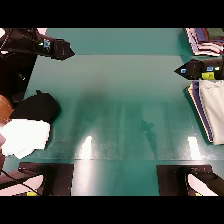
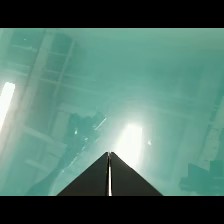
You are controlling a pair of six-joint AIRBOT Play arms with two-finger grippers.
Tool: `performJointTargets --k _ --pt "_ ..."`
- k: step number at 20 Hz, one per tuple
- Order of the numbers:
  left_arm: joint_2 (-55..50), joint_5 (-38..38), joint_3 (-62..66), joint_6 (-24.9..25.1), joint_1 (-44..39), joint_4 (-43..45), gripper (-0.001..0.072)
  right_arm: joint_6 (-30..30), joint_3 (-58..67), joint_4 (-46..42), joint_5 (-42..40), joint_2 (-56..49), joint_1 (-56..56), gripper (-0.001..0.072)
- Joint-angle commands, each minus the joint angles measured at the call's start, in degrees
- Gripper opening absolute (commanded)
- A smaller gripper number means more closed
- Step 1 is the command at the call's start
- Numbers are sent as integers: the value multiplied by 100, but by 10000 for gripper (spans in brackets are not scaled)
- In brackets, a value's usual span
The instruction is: Fold the shirts.
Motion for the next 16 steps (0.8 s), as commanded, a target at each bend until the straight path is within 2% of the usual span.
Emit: performJointTargets --k 1,13,14,16 --pt "4 2 0 0 0 0 24 0 4 2 0 4 7 17" --pt "4 74 0 -39 0 -35 24 2 4 2 4 4 7 17" --pt "4 317 0 7 2 11 24 0 4 2 4 4 7 18" --pt "81 122 4 -2 173 328 24 2 4 0 0 4 7 17"
